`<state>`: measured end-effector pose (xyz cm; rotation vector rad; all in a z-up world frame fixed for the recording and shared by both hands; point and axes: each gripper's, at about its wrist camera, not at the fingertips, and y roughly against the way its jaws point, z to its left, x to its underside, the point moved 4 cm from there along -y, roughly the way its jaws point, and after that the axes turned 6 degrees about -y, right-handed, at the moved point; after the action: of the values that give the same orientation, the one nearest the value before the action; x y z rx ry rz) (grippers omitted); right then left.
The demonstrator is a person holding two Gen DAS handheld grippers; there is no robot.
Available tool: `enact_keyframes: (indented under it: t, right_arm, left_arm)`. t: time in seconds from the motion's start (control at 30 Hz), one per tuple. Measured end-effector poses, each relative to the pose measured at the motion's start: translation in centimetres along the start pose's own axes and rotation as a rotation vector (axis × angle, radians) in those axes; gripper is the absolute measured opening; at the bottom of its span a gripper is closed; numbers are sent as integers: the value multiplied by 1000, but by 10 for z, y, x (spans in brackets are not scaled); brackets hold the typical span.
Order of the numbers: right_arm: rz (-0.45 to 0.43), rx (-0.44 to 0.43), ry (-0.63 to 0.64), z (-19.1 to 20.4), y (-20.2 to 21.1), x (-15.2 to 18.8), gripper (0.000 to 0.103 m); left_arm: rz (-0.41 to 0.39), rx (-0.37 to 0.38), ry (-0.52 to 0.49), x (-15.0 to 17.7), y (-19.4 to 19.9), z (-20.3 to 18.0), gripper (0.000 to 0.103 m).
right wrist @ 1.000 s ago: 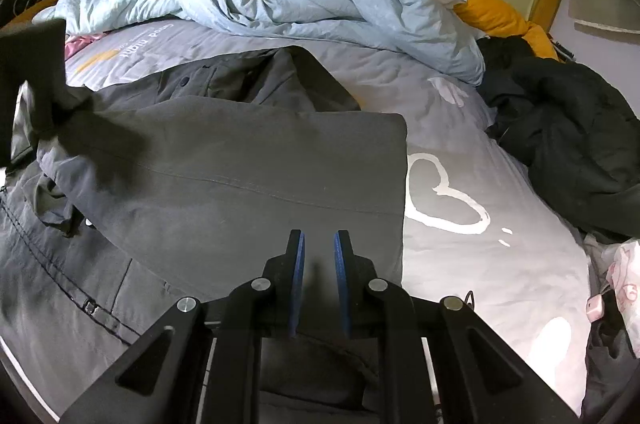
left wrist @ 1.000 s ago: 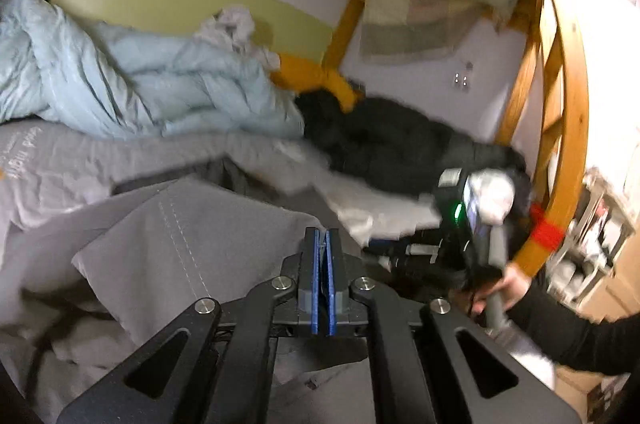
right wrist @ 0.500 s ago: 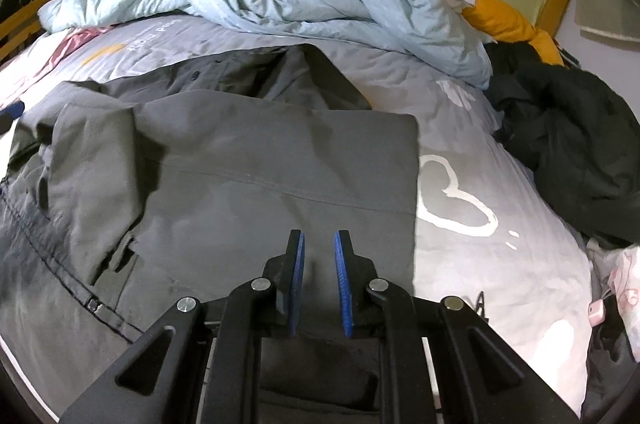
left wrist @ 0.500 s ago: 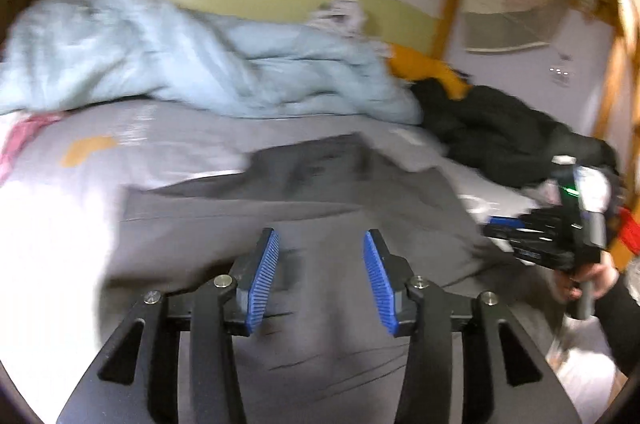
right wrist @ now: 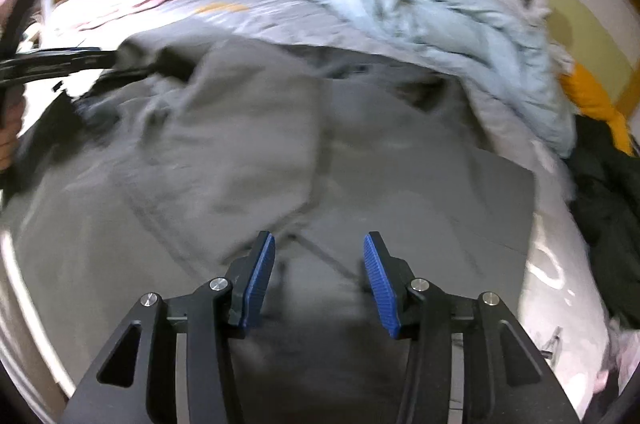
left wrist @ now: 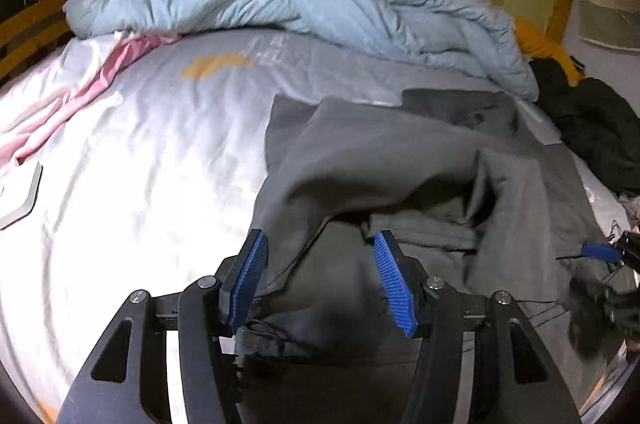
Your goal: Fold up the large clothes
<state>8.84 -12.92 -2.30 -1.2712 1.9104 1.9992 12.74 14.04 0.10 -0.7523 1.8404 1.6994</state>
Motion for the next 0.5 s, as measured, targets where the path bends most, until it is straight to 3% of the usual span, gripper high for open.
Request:
enact_keyframes:
  t: [0.1, 0.2, 0.4, 0.5]
  right_arm:
    - [70, -102, -54, 18, -20, -1, 55]
    - [134, -176, -176, 16, -41, 3, 58]
    - [104, -318, -425, -8, -48, 4, 63]
    - [94, -327, -449, -8, -51, 7, 62]
  left_arm:
    - [22, -32, -2, 4, -4, 5, 55]
    - [48, -5, 61, 8, -8, 14, 55]
    - [109, -8, 144, 20, -23, 23, 55]
    - [103, -17, 130, 20, -23, 19, 55]
